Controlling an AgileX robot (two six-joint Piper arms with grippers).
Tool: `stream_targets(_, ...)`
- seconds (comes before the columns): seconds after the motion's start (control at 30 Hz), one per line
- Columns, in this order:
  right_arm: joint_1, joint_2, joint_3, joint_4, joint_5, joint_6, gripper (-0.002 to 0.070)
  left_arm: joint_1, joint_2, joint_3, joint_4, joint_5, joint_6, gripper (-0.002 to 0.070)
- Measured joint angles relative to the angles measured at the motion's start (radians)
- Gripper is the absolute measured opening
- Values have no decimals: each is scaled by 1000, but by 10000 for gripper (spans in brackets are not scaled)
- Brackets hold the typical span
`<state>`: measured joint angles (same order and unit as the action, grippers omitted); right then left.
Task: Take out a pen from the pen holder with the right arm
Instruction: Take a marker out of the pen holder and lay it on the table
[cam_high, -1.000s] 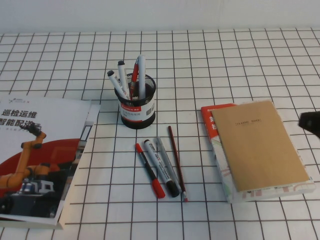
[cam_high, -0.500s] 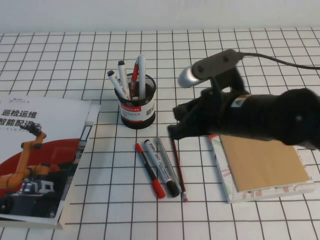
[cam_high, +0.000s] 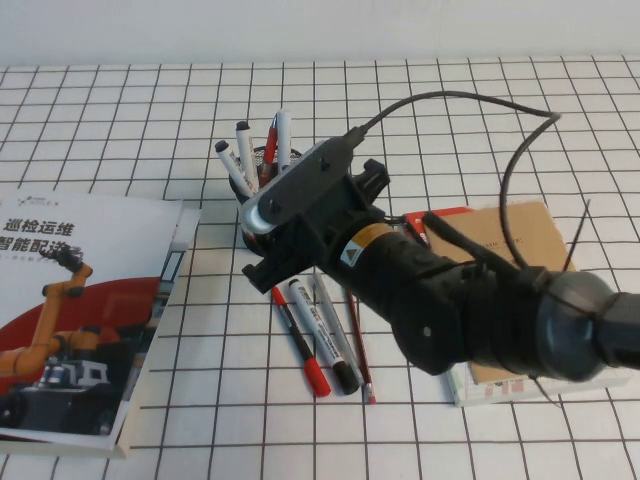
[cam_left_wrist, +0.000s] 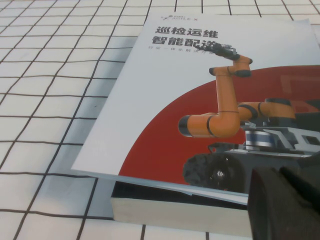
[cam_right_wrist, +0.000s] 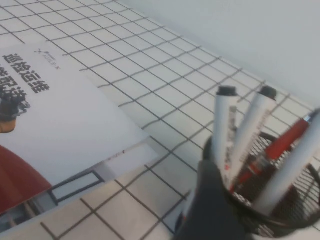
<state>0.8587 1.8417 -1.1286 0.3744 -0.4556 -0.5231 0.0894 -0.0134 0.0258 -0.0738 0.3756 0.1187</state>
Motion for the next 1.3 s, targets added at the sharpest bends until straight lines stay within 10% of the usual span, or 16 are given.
stream_targets(1.3, -36, 475, -584, 101, 18, -103, 351, 0, 0, 0, 0, 0, 0, -3)
